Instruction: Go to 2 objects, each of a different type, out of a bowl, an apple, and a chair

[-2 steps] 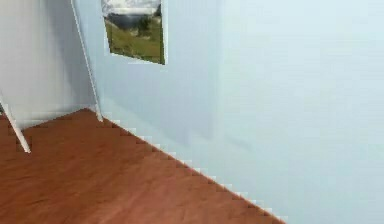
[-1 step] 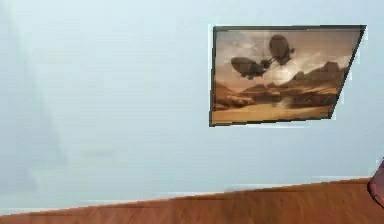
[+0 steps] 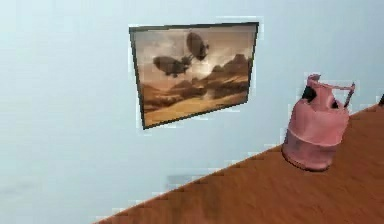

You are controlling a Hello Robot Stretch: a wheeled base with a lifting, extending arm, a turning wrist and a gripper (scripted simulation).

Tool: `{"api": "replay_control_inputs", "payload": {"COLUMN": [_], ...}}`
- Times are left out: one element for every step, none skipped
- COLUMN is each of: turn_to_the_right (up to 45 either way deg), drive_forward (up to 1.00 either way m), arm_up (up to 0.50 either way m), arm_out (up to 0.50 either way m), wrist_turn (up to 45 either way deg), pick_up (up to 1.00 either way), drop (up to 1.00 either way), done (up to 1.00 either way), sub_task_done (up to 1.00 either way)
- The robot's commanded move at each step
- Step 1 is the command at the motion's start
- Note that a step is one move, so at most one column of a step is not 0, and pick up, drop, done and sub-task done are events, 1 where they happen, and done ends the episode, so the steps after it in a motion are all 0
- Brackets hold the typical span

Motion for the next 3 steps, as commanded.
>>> {"api": "replay_control_inputs", "payload": {"turn_to_the_right": [0.0,45.0,45.0], "drive_forward": [0.10,0.00,0.00], "arm_up": [0.00,0.00,0.00], "arm_out": [0.00,0.00,0.00], "wrist_turn": [0.0,0.0,0.0], "pick_up": [0.00,0.00,0.00], "drop": [0.00,0.00,0.00], "done": [0.00,0.00,0.00], "sub_task_done": [0.00,0.00,0.00]}}
